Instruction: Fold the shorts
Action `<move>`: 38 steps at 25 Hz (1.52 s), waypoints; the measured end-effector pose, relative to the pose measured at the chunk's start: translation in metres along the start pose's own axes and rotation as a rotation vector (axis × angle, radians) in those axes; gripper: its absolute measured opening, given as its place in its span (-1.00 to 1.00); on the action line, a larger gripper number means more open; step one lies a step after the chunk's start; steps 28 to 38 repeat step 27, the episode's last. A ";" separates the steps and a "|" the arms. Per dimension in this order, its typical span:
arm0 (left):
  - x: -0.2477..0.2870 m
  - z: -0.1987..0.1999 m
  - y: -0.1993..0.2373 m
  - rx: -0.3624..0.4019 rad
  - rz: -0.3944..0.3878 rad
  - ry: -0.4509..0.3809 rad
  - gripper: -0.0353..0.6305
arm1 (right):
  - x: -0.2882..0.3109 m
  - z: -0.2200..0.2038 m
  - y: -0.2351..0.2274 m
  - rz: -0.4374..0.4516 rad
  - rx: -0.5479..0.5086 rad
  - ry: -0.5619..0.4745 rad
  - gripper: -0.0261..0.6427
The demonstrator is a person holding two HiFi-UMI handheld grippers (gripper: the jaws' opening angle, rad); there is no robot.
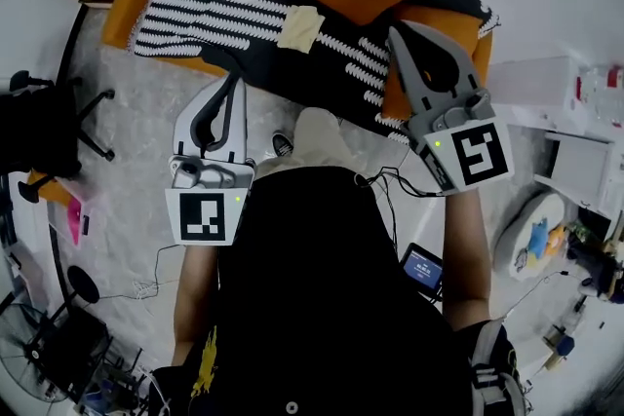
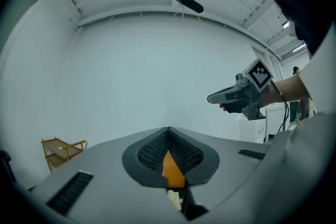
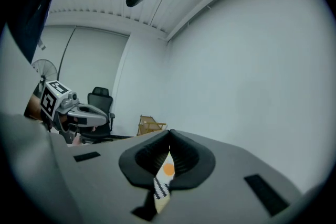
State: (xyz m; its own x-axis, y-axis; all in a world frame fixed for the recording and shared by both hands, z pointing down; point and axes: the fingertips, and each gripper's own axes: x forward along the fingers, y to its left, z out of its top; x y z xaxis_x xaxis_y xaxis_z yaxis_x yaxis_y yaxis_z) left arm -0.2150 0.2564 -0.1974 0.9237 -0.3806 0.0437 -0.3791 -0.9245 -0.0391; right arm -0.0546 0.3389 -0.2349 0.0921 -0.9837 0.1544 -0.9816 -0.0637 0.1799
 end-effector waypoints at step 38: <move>-0.040 -0.033 0.060 -0.050 0.150 0.034 -0.85 | 0.012 -0.016 0.009 0.008 -0.040 0.103 -0.88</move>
